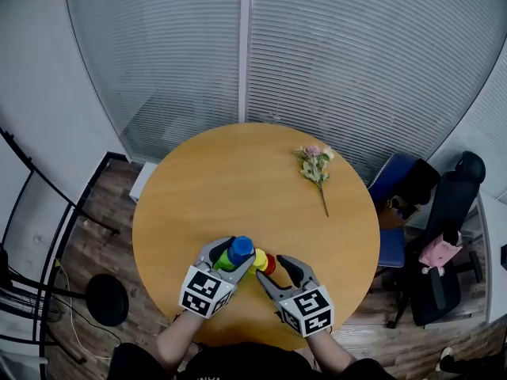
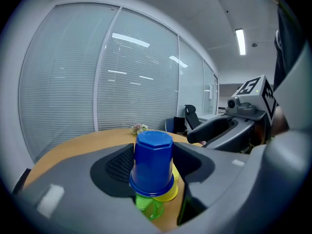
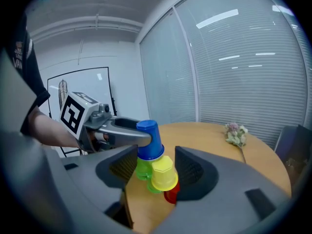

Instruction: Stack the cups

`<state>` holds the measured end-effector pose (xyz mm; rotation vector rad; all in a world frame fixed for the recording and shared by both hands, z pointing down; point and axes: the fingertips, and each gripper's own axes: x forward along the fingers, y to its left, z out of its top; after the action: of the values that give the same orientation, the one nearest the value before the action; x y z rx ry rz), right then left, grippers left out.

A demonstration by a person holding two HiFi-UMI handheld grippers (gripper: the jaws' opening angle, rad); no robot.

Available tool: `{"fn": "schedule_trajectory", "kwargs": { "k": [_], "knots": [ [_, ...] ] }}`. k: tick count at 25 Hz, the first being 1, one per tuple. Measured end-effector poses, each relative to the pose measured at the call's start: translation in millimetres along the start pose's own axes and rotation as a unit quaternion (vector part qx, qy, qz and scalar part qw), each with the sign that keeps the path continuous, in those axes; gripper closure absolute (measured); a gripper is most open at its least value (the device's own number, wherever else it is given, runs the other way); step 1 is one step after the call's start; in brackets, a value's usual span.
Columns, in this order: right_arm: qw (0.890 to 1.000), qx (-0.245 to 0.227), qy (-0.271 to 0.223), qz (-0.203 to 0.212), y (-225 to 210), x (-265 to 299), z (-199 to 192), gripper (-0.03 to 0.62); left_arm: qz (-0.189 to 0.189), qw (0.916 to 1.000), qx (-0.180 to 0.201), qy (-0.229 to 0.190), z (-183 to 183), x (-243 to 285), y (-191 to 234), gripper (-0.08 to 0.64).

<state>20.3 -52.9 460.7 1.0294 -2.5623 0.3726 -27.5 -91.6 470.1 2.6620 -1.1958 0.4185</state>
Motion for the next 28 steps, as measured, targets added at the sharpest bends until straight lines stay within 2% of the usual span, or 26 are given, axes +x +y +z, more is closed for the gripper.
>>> {"fn": "schedule_trajectory", "kwargs": {
  "k": [11,17,24,28],
  "knots": [
    [1.000,0.008,-0.002,-0.013,2.1,-1.7,-0.5,0.360,-0.004,1.0000,-0.005,0.002,-11.1,2.4,-1.7,0.304],
    [1.000,0.011,-0.006,-0.025,6.0,-4.3,-0.1,0.360,-0.013,0.9997,-0.013,-0.013,-7.4,-5.8,-4.0,0.284],
    [0.998,0.024,-0.022,-0.057,21.6,-9.3,-1.1,0.360,-0.021,0.9988,-0.023,-0.038,-2.2,-39.0,-1.7,0.284],
    [0.994,0.034,-0.050,-0.085,36.9,-13.1,4.0,0.360,-0.037,0.9976,-0.023,-0.054,0.6,-61.0,-3.5,0.285]
  ]
}}
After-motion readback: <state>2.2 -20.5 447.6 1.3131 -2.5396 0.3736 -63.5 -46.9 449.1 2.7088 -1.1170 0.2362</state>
